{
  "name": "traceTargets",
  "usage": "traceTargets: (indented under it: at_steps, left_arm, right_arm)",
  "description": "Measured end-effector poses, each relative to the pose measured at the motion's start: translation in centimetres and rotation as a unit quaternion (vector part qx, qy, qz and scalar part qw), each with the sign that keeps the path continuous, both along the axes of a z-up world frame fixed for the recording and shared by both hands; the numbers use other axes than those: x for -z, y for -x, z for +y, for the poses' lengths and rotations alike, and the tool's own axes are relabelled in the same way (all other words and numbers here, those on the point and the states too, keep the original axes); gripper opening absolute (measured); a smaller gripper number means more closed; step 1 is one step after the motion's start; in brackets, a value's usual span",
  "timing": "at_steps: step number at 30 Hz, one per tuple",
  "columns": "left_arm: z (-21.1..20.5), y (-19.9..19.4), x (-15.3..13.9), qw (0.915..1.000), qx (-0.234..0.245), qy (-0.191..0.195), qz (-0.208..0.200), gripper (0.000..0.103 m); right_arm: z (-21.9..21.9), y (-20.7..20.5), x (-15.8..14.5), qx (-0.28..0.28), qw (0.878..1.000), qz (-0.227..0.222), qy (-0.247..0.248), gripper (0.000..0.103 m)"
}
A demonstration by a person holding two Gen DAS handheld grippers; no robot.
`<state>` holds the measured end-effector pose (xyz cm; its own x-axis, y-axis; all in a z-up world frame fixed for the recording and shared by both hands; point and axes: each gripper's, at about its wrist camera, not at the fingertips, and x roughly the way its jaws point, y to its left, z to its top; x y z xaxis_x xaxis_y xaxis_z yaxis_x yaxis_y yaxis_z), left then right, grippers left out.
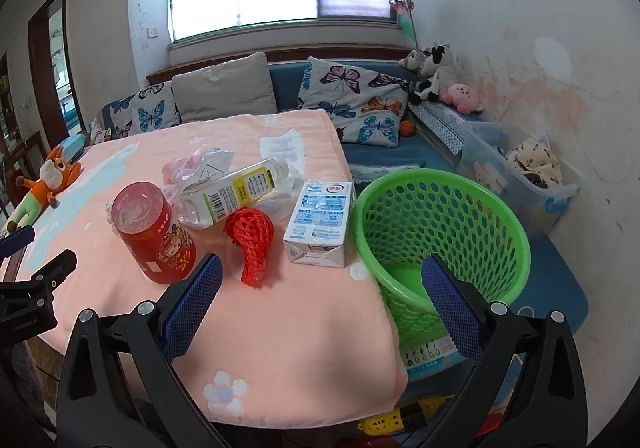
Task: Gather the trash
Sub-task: 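Approach the table with both tools open, moving toward the red canister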
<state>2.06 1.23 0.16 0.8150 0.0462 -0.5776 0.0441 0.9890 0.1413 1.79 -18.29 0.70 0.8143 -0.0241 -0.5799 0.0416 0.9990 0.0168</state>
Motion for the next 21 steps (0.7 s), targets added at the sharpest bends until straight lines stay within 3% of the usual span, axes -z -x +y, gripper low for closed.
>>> traceTargets:
  at_steps: [21]
  left_arm:
    - [0.1,-1.3,-0.4,0.9999,0.006,0.014,0.002,0.096]
  right_arm:
    - [0.0,-0.2,1.6,0.001,1.0,0.016,-0.009,0.099]
